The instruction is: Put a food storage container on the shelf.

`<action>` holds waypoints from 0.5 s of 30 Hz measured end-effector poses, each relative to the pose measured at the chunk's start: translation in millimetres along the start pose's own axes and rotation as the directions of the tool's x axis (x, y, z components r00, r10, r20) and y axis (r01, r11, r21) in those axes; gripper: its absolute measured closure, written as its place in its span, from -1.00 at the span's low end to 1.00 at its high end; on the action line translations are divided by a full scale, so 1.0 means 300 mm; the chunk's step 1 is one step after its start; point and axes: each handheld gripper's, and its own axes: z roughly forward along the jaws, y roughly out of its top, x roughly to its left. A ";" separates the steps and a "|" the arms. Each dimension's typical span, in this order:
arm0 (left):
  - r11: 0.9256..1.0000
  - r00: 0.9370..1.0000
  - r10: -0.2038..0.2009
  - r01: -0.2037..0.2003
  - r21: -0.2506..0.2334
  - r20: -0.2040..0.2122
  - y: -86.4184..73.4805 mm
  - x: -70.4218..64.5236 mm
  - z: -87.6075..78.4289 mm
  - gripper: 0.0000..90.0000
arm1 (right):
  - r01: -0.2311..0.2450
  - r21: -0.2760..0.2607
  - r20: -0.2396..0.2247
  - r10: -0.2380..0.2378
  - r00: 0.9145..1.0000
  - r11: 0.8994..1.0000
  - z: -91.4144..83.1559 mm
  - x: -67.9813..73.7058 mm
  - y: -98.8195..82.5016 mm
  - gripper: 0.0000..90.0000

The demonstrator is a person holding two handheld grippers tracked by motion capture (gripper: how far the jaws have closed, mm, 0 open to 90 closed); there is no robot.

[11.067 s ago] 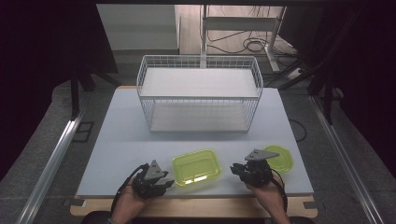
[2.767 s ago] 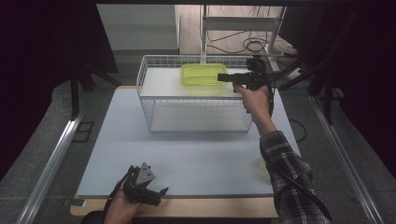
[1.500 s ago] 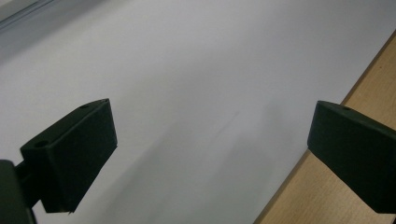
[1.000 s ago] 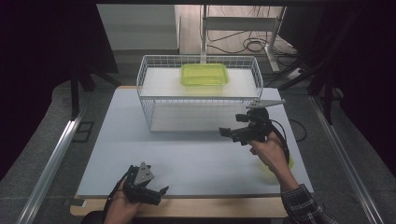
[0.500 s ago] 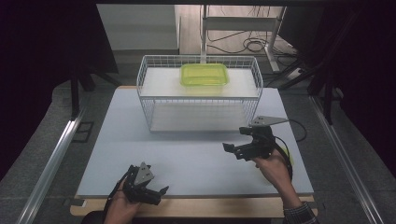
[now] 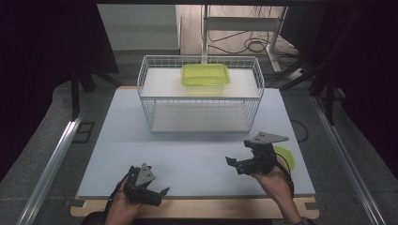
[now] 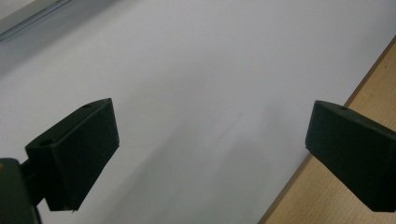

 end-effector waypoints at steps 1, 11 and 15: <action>1.000 1.000 -0.001 0.001 -0.001 0.001 0.000 0.000 0.000 -0.94 | 0.002 0.005 0.004 -0.002 1.000 1.000 0.002 0.003 -0.007 -0.92; 1.000 1.000 0.007 -0.007 0.003 0.000 0.001 -0.005 0.000 -0.95 | 0.036 0.034 0.054 -0.038 0.998 0.999 0.015 0.039 -0.084 -0.90; 1.000 1.000 0.013 -0.013 0.005 0.001 0.001 -0.006 0.000 -0.95 | 0.035 0.062 0.056 -0.038 0.998 0.997 0.029 0.042 -0.122 -0.87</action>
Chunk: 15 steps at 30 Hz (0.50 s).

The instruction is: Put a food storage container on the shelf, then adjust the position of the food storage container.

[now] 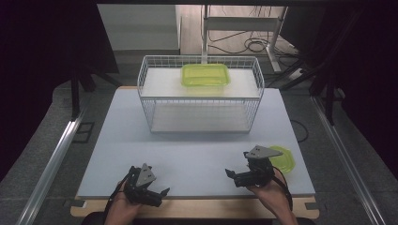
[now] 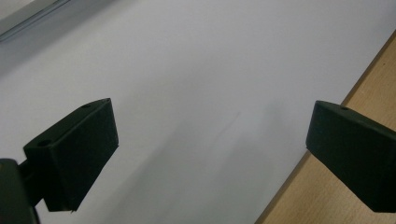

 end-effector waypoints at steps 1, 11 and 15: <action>1.000 1.000 0.001 -0.001 0.001 0.000 0.000 0.000 0.000 -0.95 | -0.003 0.008 0.000 0.003 1.000 1.000 0.004 -0.002 -0.008 -0.86; 1.000 1.000 0.007 -0.007 0.006 -0.001 0.000 -0.002 0.003 -0.95 | -0.054 0.033 0.021 0.053 0.998 0.998 -0.002 -0.049 -0.031 -0.62; 1.000 1.000 0.010 -0.010 0.008 -0.001 0.000 -0.003 0.003 -0.95 | -0.067 0.027 0.058 0.065 0.996 0.997 -0.028 -0.076 -0.033 -0.41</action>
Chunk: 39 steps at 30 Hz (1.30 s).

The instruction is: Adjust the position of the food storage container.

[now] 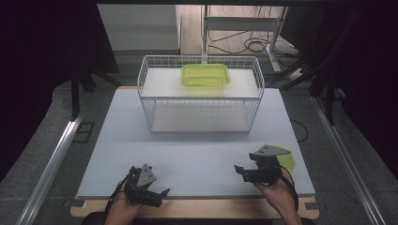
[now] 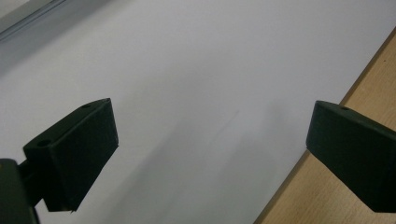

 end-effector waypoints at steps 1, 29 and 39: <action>1.000 1.000 0.000 0.000 0.001 -0.001 0.000 0.000 0.000 -0.95 | -0.005 -0.002 0.018 0.005 1.000 1.000 -0.008 -0.008 0.000 -0.35; 1.000 1.000 0.002 -0.002 0.023 -0.011 -0.002 0.000 0.008 -0.95 | -0.180 -0.069 0.358 0.193 0.914 0.981 -0.235 -0.337 -0.118 0.98; 1.000 1.000 0.003 -0.003 0.024 -0.012 -0.002 0.000 0.008 -0.95 | -0.227 -0.041 0.374 0.225 0.900 0.973 -0.216 -0.377 -0.159 0.98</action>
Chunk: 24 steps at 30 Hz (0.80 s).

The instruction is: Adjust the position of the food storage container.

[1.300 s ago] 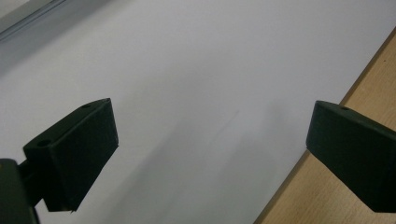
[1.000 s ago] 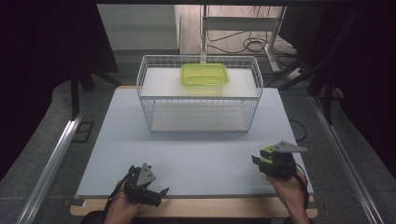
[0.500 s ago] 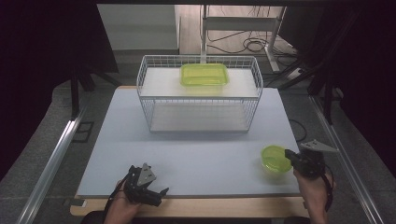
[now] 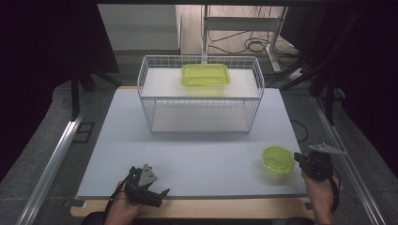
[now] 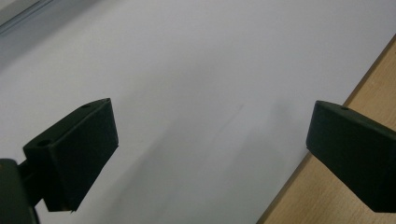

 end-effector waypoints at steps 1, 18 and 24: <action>1.000 1.000 0.000 0.000 0.001 0.000 0.000 0.000 0.000 -0.95 | -0.003 0.004 -0.001 0.003 1.000 1.000 0.002 0.001 -0.002 0.98; 1.000 1.000 0.003 -0.003 0.003 -0.001 0.000 0.000 0.001 -0.95 | 0.022 0.044 -0.080 -0.018 0.997 0.999 0.032 0.091 -0.005 0.97; 1.000 1.000 0.004 -0.004 0.004 -0.001 0.000 -0.001 0.001 -0.95 | 0.032 0.048 -0.117 -0.026 0.993 0.998 0.038 0.131 -0.002 0.97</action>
